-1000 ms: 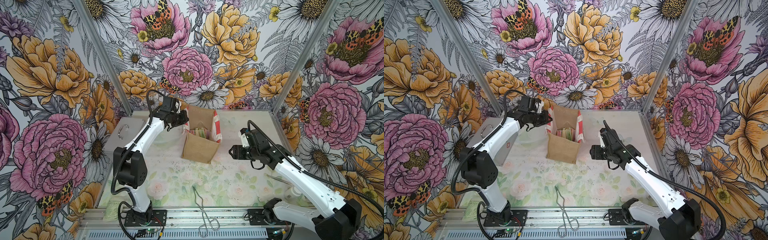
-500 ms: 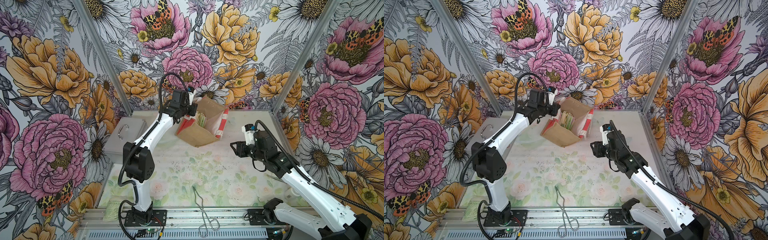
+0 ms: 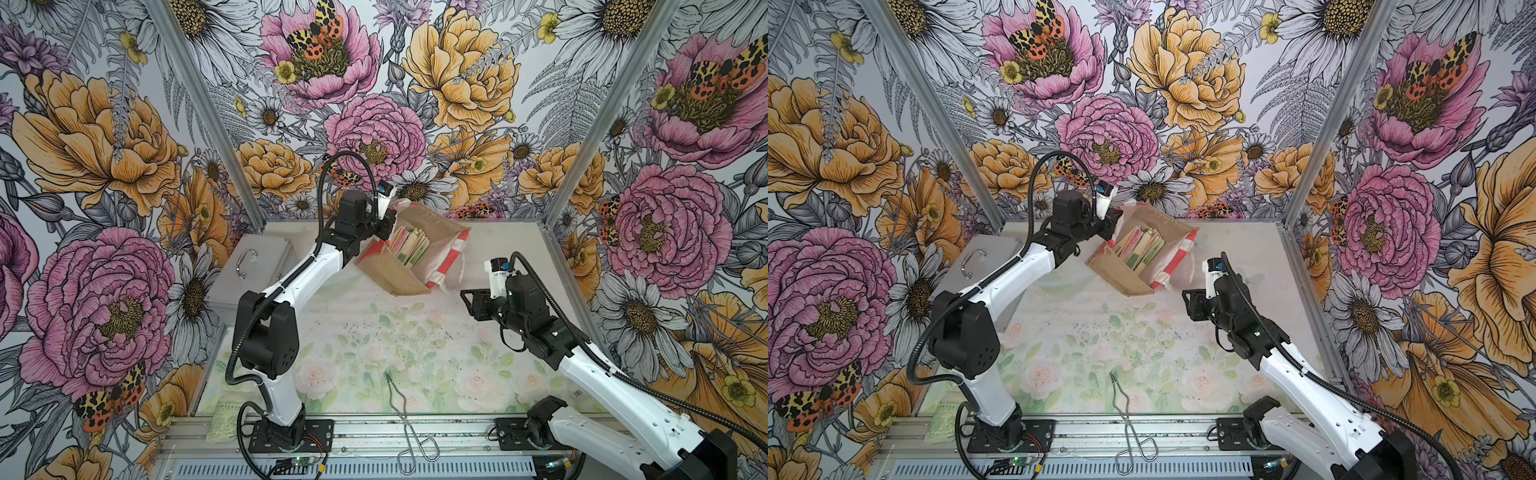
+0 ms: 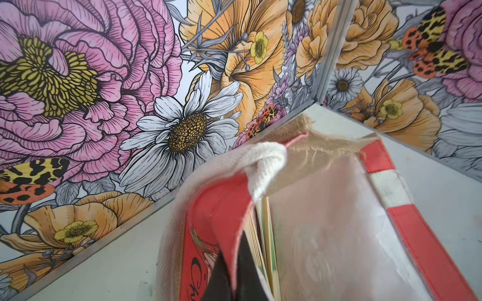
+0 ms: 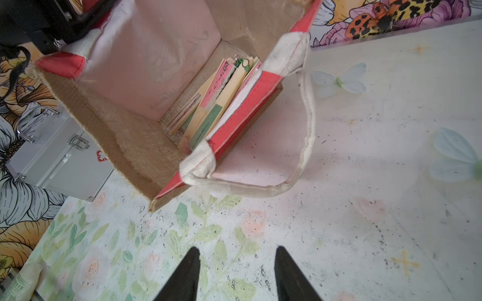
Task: Take out the folding fans from the tote bags
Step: Pick up the canvas bag from the center of the board.
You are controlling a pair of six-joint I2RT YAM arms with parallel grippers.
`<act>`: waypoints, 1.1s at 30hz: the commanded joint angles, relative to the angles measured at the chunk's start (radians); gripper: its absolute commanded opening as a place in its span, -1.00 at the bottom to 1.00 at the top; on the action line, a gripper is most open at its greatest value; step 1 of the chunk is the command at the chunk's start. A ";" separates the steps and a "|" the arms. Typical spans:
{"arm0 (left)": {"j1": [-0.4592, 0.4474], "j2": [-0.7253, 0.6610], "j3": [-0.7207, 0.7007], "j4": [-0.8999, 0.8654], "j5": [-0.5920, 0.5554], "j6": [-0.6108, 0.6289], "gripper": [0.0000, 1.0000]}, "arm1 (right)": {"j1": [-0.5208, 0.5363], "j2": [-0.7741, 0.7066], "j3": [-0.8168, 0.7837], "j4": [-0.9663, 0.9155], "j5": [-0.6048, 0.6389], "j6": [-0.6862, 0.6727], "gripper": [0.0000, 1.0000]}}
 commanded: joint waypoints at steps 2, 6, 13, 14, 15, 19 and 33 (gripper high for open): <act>-0.074 0.004 0.056 0.099 0.131 0.032 -1.00 | 0.004 0.012 -0.012 0.120 0.033 -0.033 -0.06; -0.089 0.060 0.101 0.078 0.136 0.035 -1.00 | 0.004 0.077 0.029 0.227 0.030 -0.064 -0.11; -0.092 0.148 0.280 0.015 0.109 0.110 -1.00 | 0.005 0.275 0.152 0.338 0.008 -0.080 -0.17; -0.093 0.164 0.316 -0.003 0.100 0.130 -1.00 | 0.005 0.303 0.155 0.360 0.003 -0.070 -0.17; -0.093 0.182 0.354 -0.028 0.093 0.153 -1.00 | 0.006 0.336 0.154 0.390 0.003 -0.060 -0.18; -0.095 0.237 0.517 -0.118 0.072 0.213 -1.00 | 0.012 0.467 0.157 0.466 0.008 -0.023 -0.22; -0.043 -0.072 -0.121 0.287 0.026 0.030 -1.00 | 0.020 0.723 0.080 0.466 0.052 0.085 -0.34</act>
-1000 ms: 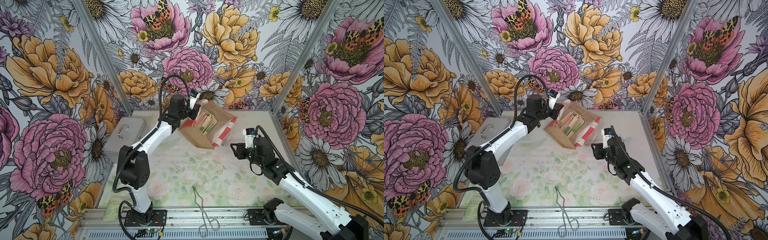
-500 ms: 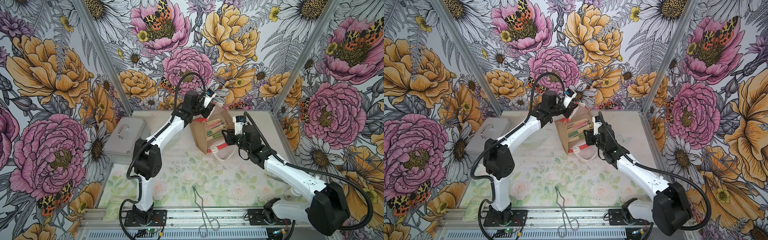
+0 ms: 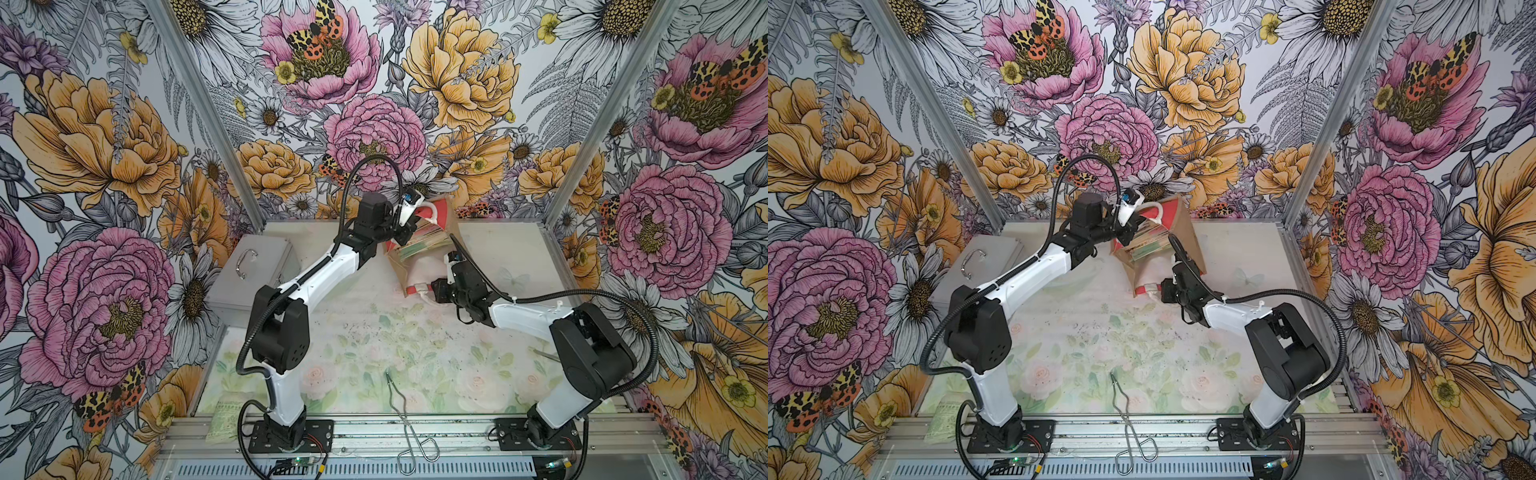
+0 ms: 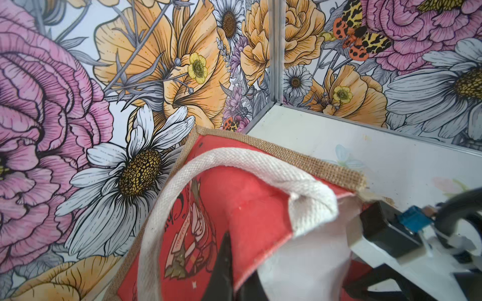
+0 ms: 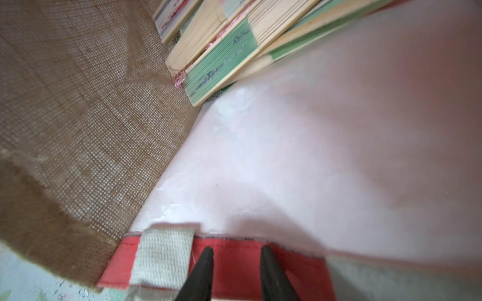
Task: Take out the folding fans from the tote bags
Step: Pick up the canvas bag from the center of the board, then pick up the folding fan from the canvas bag.
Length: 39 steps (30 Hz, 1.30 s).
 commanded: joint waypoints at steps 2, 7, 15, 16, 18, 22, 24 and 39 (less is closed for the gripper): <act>0.048 -0.135 -0.170 0.259 0.002 -0.139 -1.00 | 0.005 0.002 -0.032 -0.010 0.022 0.051 -0.34; 0.023 -0.205 -0.268 0.297 0.013 -0.186 -1.00 | 0.007 -0.021 -0.057 -0.017 0.026 0.047 -0.34; -0.027 -0.133 -0.196 0.273 -0.005 -0.250 -1.00 | 0.034 -0.194 -0.168 0.166 0.016 -0.014 -0.32; -0.030 -0.120 -0.189 0.270 -0.010 -0.259 -1.00 | 0.040 -0.209 -0.169 0.184 0.020 -0.024 -0.32; -0.036 -0.102 -0.180 0.270 -0.016 -0.277 -1.00 | 0.052 -0.222 -0.157 0.201 0.034 -0.038 -0.32; -0.043 -0.075 -0.163 0.262 -0.024 -0.317 -1.00 | 0.083 -0.174 -0.088 0.217 0.083 -0.059 -0.32; -0.049 -0.067 -0.153 0.253 -0.021 -0.320 -1.00 | 0.100 -0.125 -0.042 0.211 0.110 -0.062 -0.32; -0.028 -0.043 -0.104 0.205 -0.059 -0.313 -1.00 | 0.170 -0.219 -0.065 -0.011 0.151 -0.038 -0.24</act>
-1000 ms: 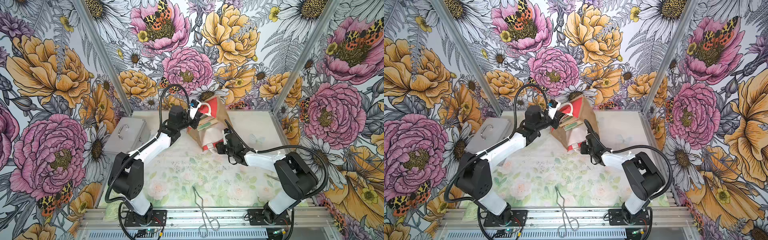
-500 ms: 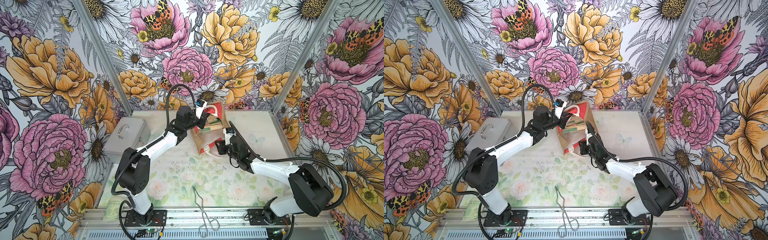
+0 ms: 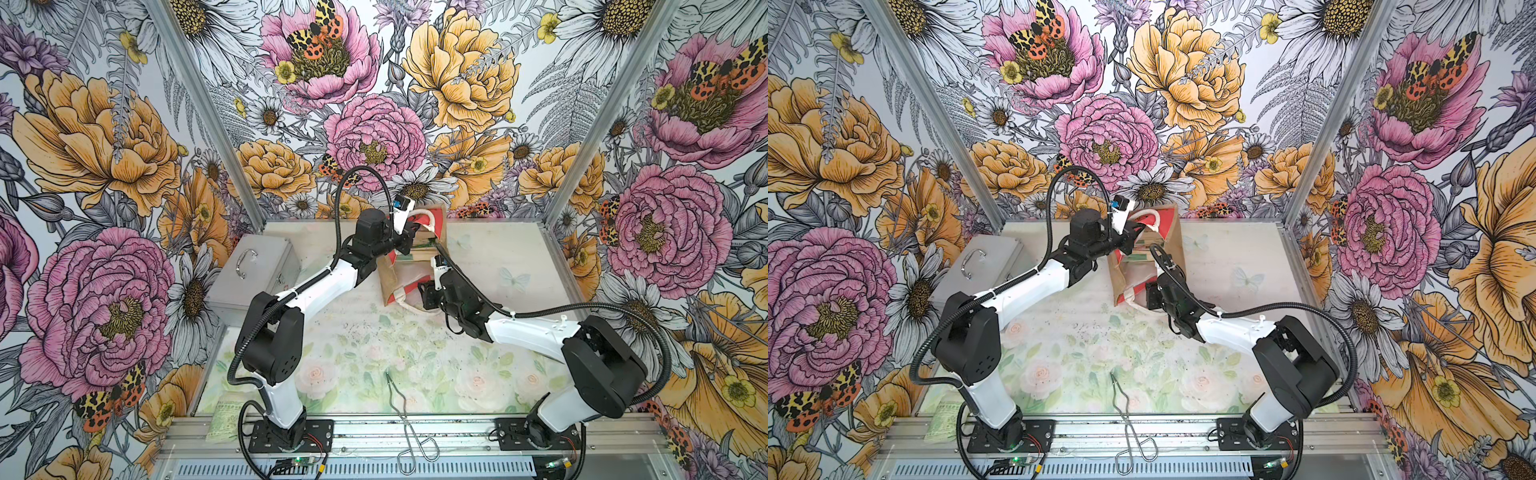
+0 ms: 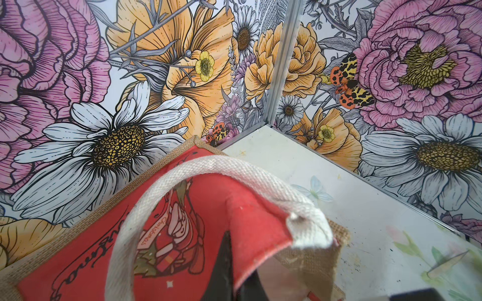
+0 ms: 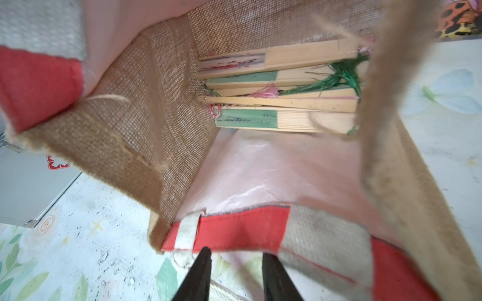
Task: Take out the folding fans from the tote bags
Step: Pick up the folding fan from the canvas bag.
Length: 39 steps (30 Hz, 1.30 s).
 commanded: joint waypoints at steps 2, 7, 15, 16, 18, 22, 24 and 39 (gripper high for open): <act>0.018 -0.002 0.041 0.026 -0.016 -0.023 -1.00 | 0.000 -0.135 -0.017 -0.154 -0.043 -0.034 -0.20; 0.025 -0.001 0.047 0.020 -0.021 -0.013 -1.00 | 0.000 -0.252 -0.068 -0.180 -0.103 -0.076 -0.16; 0.021 0.009 0.077 -0.017 0.038 -0.084 -1.00 | 0.027 -0.129 -0.024 0.054 0.001 -0.138 -0.20; 0.021 0.010 0.085 -0.027 0.042 -0.087 -1.00 | 0.037 -0.096 0.004 0.054 0.021 -0.156 -0.21; 0.021 0.016 0.103 -0.058 0.046 -0.088 -1.00 | 0.063 -0.020 0.078 0.031 0.086 -0.188 -0.21; 0.021 0.033 0.144 -0.118 0.056 -0.091 -1.00 | 0.101 0.104 0.182 0.007 0.198 -0.231 -0.23; 0.022 0.033 0.151 -0.129 0.057 -0.101 -1.00 | 0.103 0.164 0.210 0.007 0.225 -0.227 -0.23; 0.065 -0.052 0.135 -0.163 0.165 -0.167 -1.00 | 0.068 0.395 0.252 -0.139 0.248 -0.111 -0.25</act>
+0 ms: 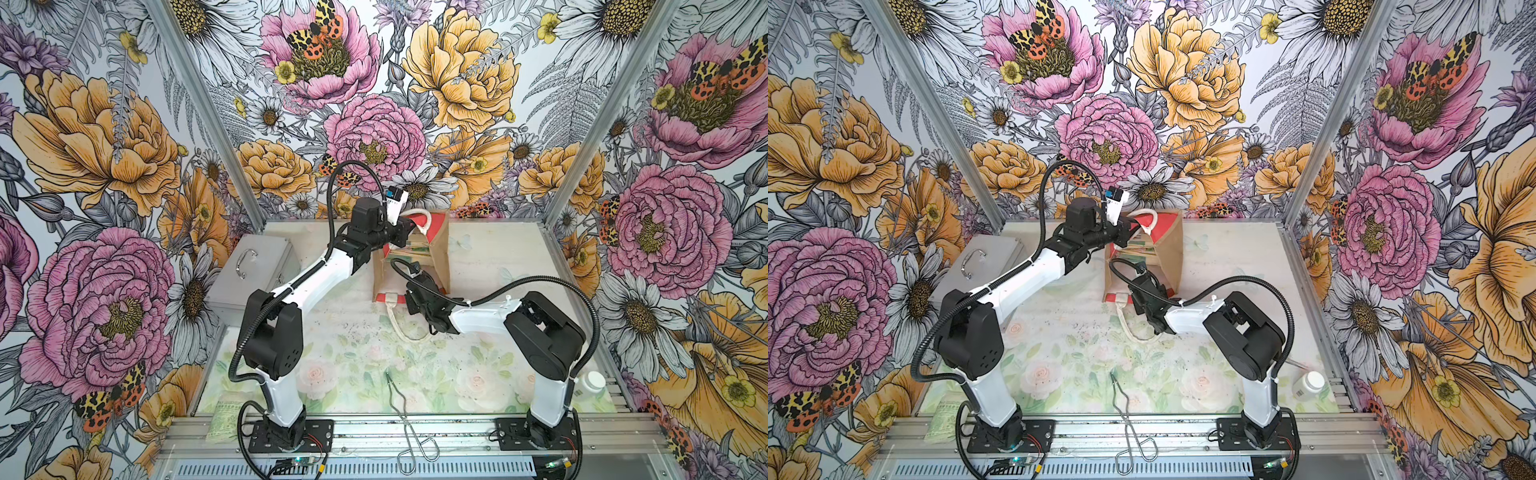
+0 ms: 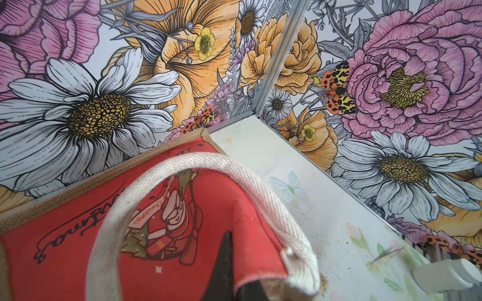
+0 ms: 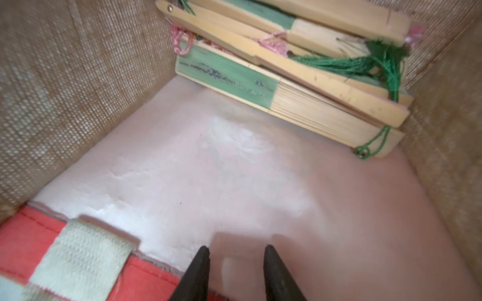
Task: Take out the folding fans from the tote bags
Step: Pick up the folding fan from the canvas bag.
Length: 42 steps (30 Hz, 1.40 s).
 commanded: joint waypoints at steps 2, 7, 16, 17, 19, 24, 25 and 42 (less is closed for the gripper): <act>0.015 -0.101 -0.012 0.034 0.021 -0.014 -1.00 | -0.023 0.013 0.019 -0.103 -0.047 0.071 -0.25; 0.026 -0.144 -0.054 0.047 0.017 -0.010 -1.00 | -0.062 -0.012 -0.015 -0.133 -0.177 0.086 -0.25; 0.024 -0.107 0.000 0.034 0.055 -0.051 -1.00 | -0.060 -0.133 -0.032 -0.073 -0.188 -0.184 -0.23; 0.020 -0.097 0.015 0.020 0.056 -0.053 -1.00 | -0.057 -0.152 -0.042 -0.043 -0.170 -0.222 -0.23; 0.019 -0.078 0.037 0.000 0.060 -0.052 -1.00 | -0.053 -0.184 -0.068 0.027 -0.147 -0.293 -0.23; 0.011 -0.042 0.070 -0.042 0.066 -0.056 -1.00 | -0.051 -0.199 -0.079 0.120 -0.089 -0.416 -0.22; 0.009 -0.038 0.076 -0.048 0.069 -0.056 -1.00 | -0.050 -0.191 -0.068 0.124 -0.068 -0.436 -0.21; 0.015 0.042 0.227 -0.207 0.230 -0.032 -1.00 | -0.075 0.011 0.202 0.007 -0.036 -0.796 0.07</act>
